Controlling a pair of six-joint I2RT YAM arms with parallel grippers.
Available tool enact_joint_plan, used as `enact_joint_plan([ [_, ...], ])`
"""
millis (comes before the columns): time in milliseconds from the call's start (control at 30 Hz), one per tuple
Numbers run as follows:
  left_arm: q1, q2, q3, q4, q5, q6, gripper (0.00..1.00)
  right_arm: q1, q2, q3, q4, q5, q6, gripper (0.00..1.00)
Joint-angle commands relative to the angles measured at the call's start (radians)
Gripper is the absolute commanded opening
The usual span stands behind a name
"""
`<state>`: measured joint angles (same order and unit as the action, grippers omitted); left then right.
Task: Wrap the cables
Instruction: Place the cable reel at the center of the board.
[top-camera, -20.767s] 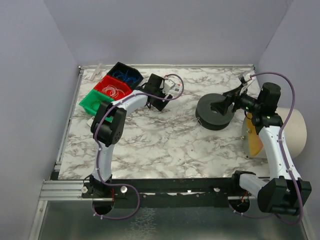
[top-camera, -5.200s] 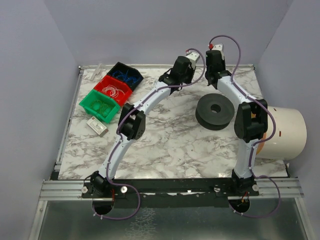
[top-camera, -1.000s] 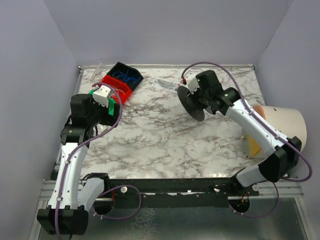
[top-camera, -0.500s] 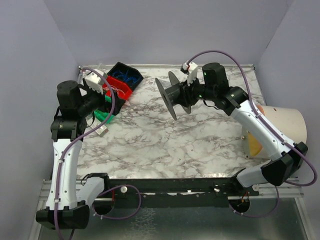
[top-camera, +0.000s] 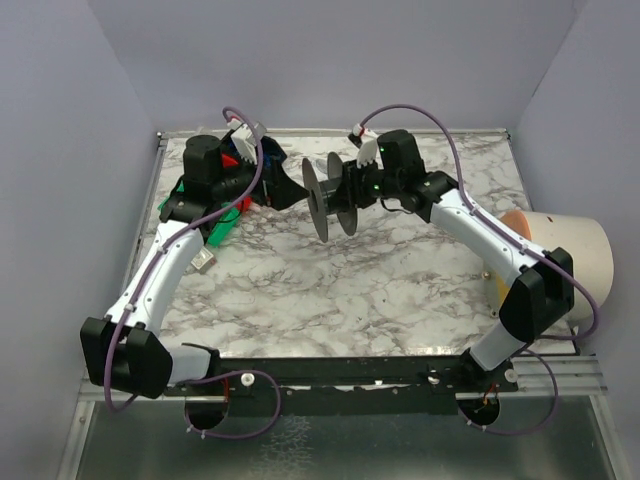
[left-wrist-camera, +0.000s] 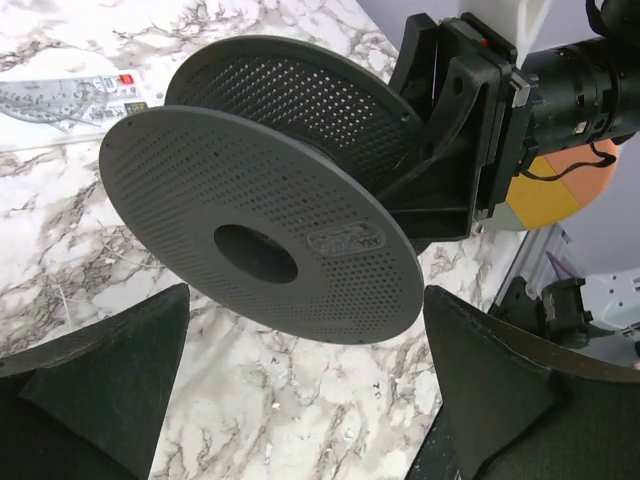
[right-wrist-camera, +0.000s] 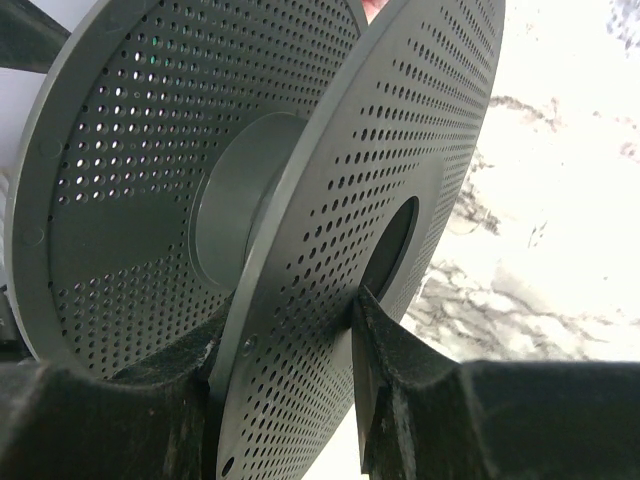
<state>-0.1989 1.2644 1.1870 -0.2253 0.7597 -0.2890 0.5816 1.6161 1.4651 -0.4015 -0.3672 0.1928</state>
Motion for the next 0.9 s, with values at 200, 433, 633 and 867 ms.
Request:
enact_joint_plan([
  [200,-0.038,-0.034,0.008,-0.067,-0.336,0.194,0.99,0.003,-0.042,-0.162,0.156,-0.002,0.291,0.01],
  [433,-0.037,-0.05,0.018,-0.319,-0.63,0.395,0.99,0.003,-0.076,-0.255,0.188,0.042,0.263,0.01],
  [633,-0.037,-0.118,-0.097,-0.473,-0.665,0.533,0.99,0.005,-0.125,-0.297,0.181,0.013,0.178,0.1],
  [867,-0.039,-0.158,-0.152,-0.597,-0.634,0.58,0.99,0.006,-0.189,-0.374,0.205,-0.028,0.102,0.08],
])
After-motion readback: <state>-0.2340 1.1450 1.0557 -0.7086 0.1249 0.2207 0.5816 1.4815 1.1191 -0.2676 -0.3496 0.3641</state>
